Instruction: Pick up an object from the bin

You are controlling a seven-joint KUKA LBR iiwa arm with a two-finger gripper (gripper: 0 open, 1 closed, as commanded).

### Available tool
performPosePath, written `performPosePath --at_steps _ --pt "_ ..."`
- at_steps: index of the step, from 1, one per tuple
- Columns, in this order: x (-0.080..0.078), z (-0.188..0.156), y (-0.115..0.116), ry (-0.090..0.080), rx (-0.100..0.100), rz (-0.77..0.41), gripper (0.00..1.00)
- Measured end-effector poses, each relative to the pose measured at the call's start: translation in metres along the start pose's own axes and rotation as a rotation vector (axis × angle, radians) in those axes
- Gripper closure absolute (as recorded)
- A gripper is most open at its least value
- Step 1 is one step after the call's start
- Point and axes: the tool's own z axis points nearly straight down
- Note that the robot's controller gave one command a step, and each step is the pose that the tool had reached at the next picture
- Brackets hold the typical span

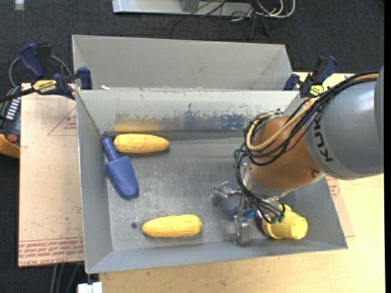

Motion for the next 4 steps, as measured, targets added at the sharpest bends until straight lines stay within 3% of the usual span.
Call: performPosePath --at_steps 1,2,3,4 --pt "0.018 0.001 -0.068 -0.005 0.001 0.05 0.0" --pt "0.02 0.0 -0.084 0.0 0.001 0.202 0.0" --pt "-0.013 0.003 -0.056 -0.008 0.0 0.103 0.0" --pt "0.003 0.002 -0.119 0.001 -0.036 0.302 0.0"
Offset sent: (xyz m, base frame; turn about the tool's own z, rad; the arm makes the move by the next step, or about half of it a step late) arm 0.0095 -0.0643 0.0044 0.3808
